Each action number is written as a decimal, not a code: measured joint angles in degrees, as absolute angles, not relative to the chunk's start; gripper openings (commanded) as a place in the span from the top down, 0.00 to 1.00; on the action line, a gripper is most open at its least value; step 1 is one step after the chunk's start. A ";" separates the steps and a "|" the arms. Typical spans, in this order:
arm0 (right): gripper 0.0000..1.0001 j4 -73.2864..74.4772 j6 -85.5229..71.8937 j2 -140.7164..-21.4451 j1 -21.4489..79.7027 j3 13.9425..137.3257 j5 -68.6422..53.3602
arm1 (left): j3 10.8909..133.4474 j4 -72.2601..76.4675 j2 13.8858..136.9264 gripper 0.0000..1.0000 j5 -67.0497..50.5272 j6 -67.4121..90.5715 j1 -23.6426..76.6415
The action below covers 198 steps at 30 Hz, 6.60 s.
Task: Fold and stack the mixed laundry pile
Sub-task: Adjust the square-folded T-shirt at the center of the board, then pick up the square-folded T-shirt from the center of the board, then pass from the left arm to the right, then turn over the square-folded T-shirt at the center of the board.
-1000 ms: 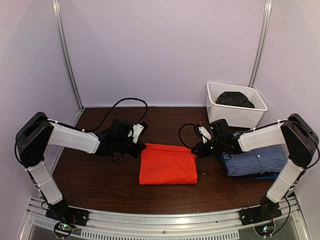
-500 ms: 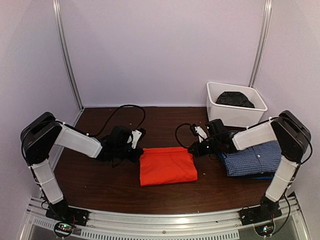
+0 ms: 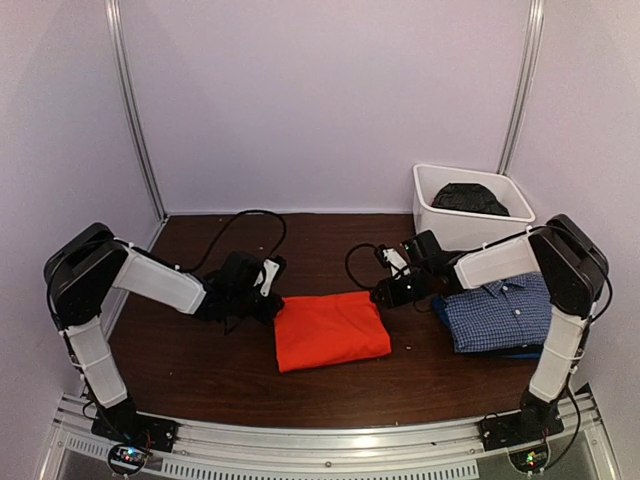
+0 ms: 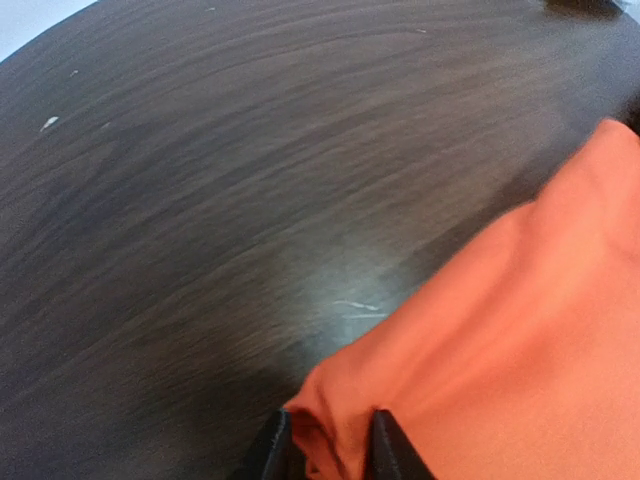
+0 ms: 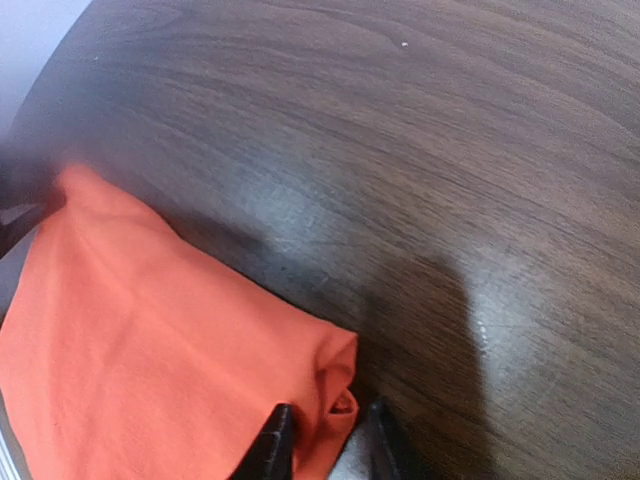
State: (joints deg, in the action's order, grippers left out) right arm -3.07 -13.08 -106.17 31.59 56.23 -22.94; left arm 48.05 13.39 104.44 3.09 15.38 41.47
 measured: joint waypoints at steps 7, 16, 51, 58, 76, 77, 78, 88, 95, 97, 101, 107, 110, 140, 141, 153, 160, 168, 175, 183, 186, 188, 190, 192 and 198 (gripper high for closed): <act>0.45 3.46 -13.21 -94.54 29.58 56.05 -22.92 | 45.58 9.91 96.25 0.47 7.05 16.88 40.53; 0.49 -7.11 -24.23 -86.96 35.46 47.62 -40.75 | 45.63 14.94 91.92 0.48 -8.64 19.88 42.72; 0.50 -36.10 -47.37 -93.82 40.66 39.27 -50.11 | 38.17 29.87 92.71 0.49 -22.11 32.05 50.68; 0.53 -46.02 -54.65 -107.07 42.06 37.15 -50.22 | 33.32 45.19 107.00 0.50 -23.73 42.94 49.91; 0.55 -32.32 -46.70 -86.78 32.69 32.05 -49.23 | 31.16 28.27 86.70 0.49 -10.52 26.50 48.12; 0.55 -30.50 -45.98 -85.43 31.79 32.21 -48.62 | 32.73 26.87 85.76 0.50 -8.71 23.92 49.28; 0.55 -28.91 -45.25 -84.62 30.87 32.21 -48.14 | 35.07 24.84 85.25 0.51 -6.61 20.64 51.03; 0.55 -20.47 -44.95 -82.98 24.95 26.46 -45.41 | 60.18 10.15 103.44 0.60 8.88 -10.61 67.72; 0.53 -20.14 -45.41 -81.65 22.79 24.16 -45.21 | 68.82 2.55 115.22 0.65 12.45 -22.22 71.66; 0.52 -20.27 -45.69 -81.65 22.74 23.64 -45.23 | 70.19 0.95 117.45 0.65 13.43 -24.23 71.90; 0.49 -21.19 -46.98 -81.65 22.74 22.92 -45.32 | 71.94 -0.43 119.26 0.77 15.09 -27.05 72.12; 0.45 -22.68 -48.47 -82.83 23.83 23.05 -45.34 | 72.55 -0.47 120.09 1.00 16.84 -29.10 72.12; 0.39 -23.14 -49.41 -85.58 25.12 23.79 -45.34 | 72.16 -0.01 119.63 1.00 16.27 -28.86 72.05; 0.47 -50.37 -68.82 -109.14 32.14 31.14 -47.57 | 66.08 4.64 111.57 1.00 10.76 -24.25 69.82; 0.47 -51.46 -69.49 -109.93 32.14 31.40 -47.59 | 65.98 4.69 111.20 1.00 10.61 -24.18 69.73; 0.56 -52.31 -71.99 -116.73 32.21 40.29 -46.61 | 65.10 4.91 110.54 1.00 8.73 -24.21 69.58; 0.86 -48.58 -70.35 -118.89 32.32 44.53 -44.82 | 63.96 5.41 110.17 1.00 8.67 -24.23 69.56; 1.00 -41.89 -64.99 -119.13 32.45 48.40 -44.23 | 60.99 6.46 107.07 0.48 8.62 -21.32 68.97; 1.00 -12.43 -46.35 -108.88 31.86 57.28 -38.52 | 47.83 10.31 89.52 0.11 7.49 -9.34 63.35; 1.00 17.61 -23.05 -103.59 27.81 73.41 -28.27 | 38.72 11.97 74.35 0.07 9.54 1.80 55.53; 1.00 28.97 -14.52 -104.20 27.18 82.67 -21.58 | 37.12 11.94 71.77 0.07 10.63 3.70 54.50; 1.00 36.21 -9.52 -105.47 27.20 91.53 -15.77 | 36.03 11.81 70.57 0.07 11.11 4.71 53.71; 1.00 42.00 -5.04 -107.74 27.33 101.14 -9.50 | 34.98 10.79 69.19 0.06 11.84 5.82 52.31; 1.00 46.59 -1.61 -110.48 27.94 109.36 -3.79 | 34.44 9.21 68.03 0.05 12.62 6.76 50.83; 1.00 55.16 5.02 -120.81 32.49 125.56 10.39 | 34.06 4.23 63.24 0.02 16.29 9.78 46.52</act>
